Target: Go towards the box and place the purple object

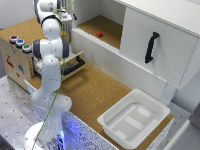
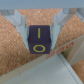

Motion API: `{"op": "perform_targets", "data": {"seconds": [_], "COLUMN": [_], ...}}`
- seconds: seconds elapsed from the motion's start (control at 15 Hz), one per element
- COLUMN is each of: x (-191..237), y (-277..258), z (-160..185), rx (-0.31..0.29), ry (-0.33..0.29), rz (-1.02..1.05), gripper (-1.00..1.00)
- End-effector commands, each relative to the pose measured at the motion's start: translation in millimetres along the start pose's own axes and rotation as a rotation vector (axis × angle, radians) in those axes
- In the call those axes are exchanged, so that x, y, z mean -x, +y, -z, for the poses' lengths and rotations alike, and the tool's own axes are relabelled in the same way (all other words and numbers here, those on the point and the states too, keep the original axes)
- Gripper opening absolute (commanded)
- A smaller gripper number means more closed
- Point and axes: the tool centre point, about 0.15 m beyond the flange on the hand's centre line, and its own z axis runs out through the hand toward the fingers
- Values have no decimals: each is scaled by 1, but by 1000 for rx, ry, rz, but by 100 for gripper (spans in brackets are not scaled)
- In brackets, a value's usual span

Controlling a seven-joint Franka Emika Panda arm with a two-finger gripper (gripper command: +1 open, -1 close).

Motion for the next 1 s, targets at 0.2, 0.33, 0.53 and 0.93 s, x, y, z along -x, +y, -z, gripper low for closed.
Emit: {"op": "perform_targets", "data": {"seconds": [0.2,0.33,0.53,0.93], "x": [138,170,227,345], "y": [24,39,81,167], "z": [-35,-38,-55,-84], "rx": [-52,-41,-47,-8], "ry": [194,208,209,237], "rz": [-458,-557,-685,-807], "gripper": [-100,-100,-100,-100]}}
